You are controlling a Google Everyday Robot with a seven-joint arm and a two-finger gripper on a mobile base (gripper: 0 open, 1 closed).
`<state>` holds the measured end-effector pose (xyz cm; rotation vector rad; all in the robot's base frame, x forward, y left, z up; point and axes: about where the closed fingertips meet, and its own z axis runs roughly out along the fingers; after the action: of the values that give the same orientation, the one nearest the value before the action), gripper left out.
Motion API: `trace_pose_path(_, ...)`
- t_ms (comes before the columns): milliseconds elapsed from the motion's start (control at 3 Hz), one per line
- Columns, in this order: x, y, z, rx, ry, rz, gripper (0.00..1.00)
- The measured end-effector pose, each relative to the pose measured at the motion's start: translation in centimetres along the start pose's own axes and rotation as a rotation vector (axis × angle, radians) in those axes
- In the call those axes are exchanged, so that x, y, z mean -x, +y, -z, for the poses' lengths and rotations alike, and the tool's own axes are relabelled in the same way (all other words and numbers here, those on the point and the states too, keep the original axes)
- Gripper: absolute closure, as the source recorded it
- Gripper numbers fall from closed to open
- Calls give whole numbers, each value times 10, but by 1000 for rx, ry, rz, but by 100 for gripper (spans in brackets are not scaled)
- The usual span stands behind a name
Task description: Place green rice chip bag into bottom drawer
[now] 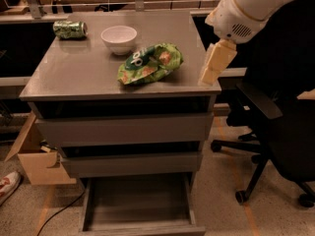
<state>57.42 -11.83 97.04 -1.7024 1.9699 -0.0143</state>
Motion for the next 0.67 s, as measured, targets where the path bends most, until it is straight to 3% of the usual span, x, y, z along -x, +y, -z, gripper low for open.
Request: trace_pose_path(667, 23, -28, -51, 25, 11, 19, 0)
